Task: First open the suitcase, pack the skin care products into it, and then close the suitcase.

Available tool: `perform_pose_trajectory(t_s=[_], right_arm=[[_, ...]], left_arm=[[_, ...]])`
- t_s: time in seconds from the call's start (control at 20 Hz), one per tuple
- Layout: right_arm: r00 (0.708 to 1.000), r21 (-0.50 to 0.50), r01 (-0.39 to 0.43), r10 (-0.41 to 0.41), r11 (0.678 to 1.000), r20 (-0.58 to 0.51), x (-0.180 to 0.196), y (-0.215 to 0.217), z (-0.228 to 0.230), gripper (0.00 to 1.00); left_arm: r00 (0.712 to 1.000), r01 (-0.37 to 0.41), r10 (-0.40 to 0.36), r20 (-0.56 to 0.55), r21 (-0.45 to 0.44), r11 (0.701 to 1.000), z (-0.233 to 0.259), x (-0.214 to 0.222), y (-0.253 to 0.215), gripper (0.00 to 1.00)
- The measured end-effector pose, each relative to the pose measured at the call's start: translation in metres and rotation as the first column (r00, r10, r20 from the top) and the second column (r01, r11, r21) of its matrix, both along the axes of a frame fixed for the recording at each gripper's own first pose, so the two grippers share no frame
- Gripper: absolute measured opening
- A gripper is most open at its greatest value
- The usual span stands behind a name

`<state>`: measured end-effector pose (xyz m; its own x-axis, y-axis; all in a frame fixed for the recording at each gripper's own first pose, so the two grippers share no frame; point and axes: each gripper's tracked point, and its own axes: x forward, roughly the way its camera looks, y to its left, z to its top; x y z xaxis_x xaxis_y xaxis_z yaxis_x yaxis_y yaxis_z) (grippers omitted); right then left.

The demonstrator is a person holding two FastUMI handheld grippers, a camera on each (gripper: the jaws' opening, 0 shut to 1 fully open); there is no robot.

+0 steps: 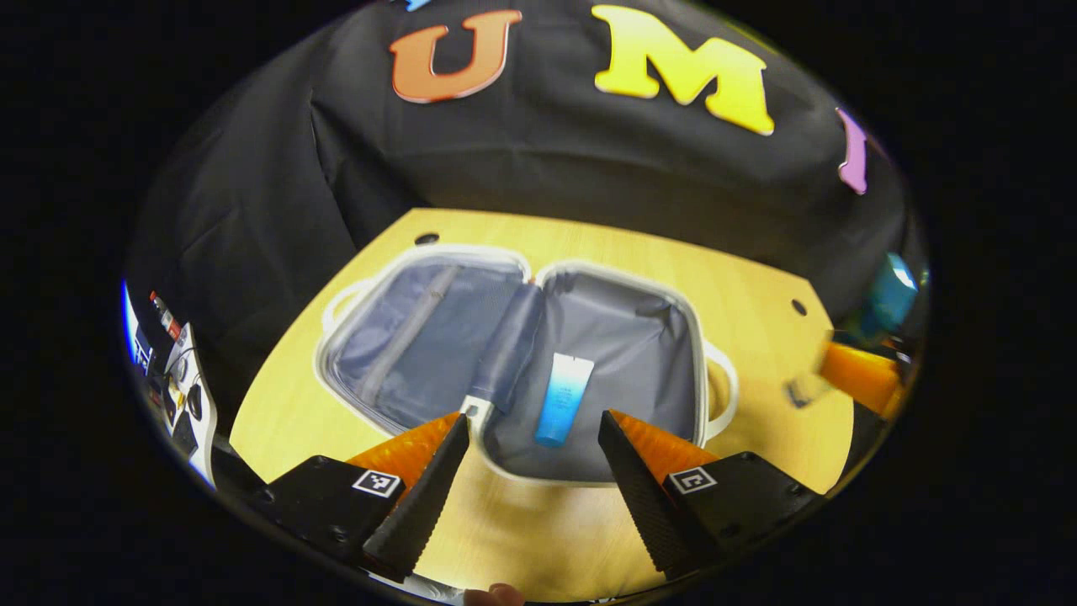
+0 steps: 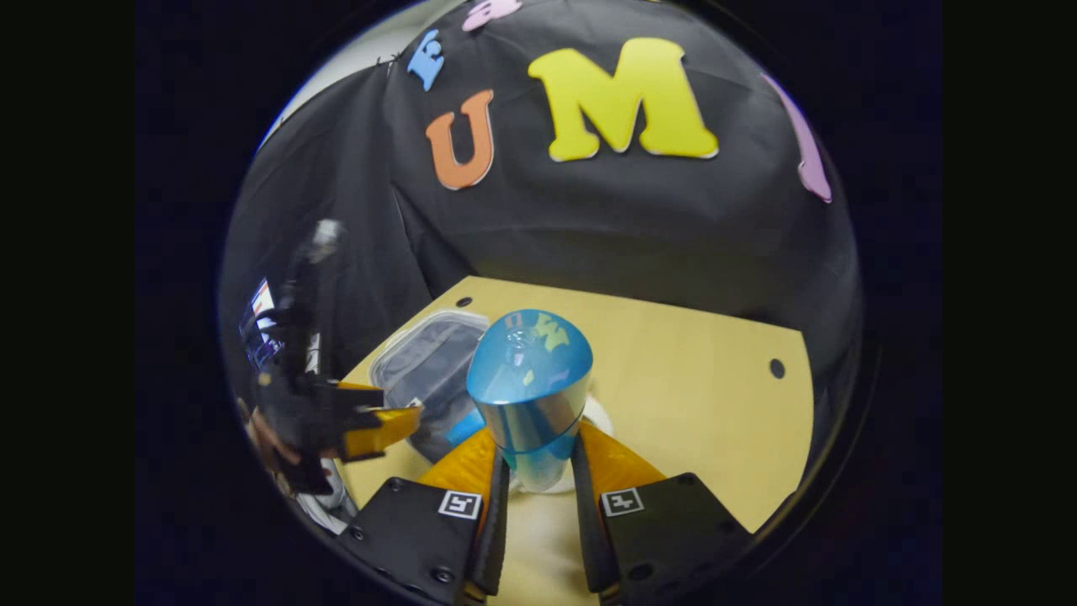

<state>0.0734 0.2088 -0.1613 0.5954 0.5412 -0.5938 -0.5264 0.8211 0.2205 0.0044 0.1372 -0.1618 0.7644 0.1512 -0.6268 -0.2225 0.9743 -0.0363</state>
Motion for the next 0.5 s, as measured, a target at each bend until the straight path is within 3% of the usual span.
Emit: perform_pose_trajectory(t_s=[0.2, 0.5], right_arm=[[0.976, -0.058, 0.005, -0.017, 0.998, -0.218, 0.001, 0.06, -0.076, 0.35], [0.886, -0.105, 0.145, -0.176, 0.984, -0.429, -0.012, 0.079, -0.132, 0.35]], left_arm=[[0.996, -0.033, 0.033, 0.088, -0.006, 0.999, 0.007, -0.037, 0.04, 0.99], [0.994, -0.079, 0.082, 0.068, -0.052, 0.996, -0.011, -0.067, 0.091, 1.0]])
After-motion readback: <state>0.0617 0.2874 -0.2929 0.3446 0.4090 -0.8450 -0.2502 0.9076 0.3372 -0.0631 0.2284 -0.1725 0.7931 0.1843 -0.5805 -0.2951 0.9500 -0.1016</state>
